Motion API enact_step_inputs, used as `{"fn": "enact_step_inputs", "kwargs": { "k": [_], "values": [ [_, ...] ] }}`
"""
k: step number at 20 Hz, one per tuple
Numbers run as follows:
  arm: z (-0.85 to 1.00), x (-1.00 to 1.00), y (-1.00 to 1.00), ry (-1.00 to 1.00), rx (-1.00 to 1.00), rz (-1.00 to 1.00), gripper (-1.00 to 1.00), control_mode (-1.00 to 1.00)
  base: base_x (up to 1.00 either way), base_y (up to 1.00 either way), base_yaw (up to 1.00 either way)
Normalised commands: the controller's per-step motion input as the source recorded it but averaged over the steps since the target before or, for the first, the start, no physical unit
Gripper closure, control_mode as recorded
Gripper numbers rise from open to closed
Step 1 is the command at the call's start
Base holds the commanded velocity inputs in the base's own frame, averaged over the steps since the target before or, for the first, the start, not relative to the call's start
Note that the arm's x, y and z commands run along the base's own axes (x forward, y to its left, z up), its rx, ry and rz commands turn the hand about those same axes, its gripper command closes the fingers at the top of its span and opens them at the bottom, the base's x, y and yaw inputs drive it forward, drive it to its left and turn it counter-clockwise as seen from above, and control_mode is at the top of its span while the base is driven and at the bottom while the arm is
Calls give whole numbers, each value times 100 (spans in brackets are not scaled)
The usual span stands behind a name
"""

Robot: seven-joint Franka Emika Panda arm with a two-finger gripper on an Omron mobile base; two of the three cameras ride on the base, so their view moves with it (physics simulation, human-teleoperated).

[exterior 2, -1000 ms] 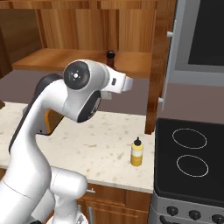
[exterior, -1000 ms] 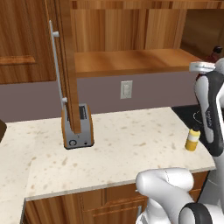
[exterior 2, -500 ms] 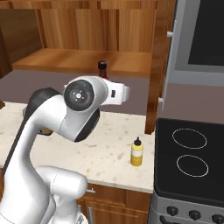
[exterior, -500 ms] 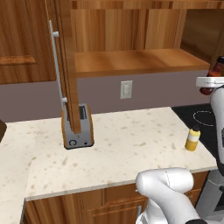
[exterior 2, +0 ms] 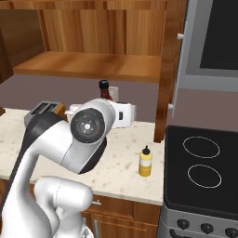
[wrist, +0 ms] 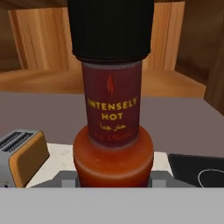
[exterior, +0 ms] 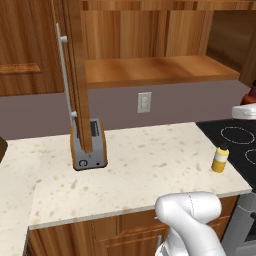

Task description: Take 2 condiments from the cabinet and move them on the counter near the stove.Make sure the condiments are lined up with each other, next to each other.

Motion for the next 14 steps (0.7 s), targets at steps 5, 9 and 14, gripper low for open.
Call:
{"fn": "enact_step_inputs", "kwargs": {
  "k": [5,9,14],
  "values": [
    [-24,-45,0,0,-7,9,100,-100,0,0,0],
    [-19,-52,0,0,-6,8,100,-100,0,0,0],
    [-15,-48,0,0,-4,7,100,-100,0,0,0]
  ]
}}
